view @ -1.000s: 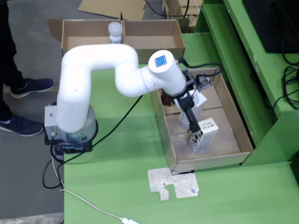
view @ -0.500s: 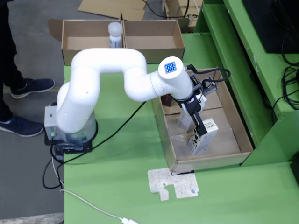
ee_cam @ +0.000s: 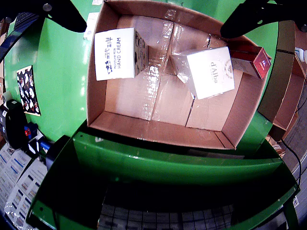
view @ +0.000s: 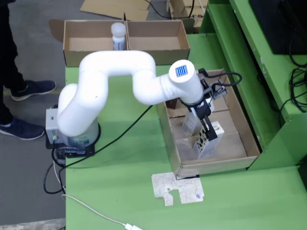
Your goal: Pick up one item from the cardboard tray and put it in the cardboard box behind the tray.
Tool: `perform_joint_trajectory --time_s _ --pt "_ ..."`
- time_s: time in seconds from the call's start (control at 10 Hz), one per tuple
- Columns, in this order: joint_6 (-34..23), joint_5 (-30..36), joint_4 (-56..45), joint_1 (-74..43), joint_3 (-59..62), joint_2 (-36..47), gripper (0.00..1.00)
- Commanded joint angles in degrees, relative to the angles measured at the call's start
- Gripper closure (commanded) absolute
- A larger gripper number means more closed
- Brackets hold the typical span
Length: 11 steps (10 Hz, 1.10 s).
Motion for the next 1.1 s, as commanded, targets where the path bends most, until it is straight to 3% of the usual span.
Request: perform_joint_trajectory --time_s 0.0,1.0 --pt "-3.87 1.67 -4.08 -3.30 9.81 -2.18 0.00" --pt "-9.58 5.56 -10.28 -7.41 20.87 -7.99 0.00"
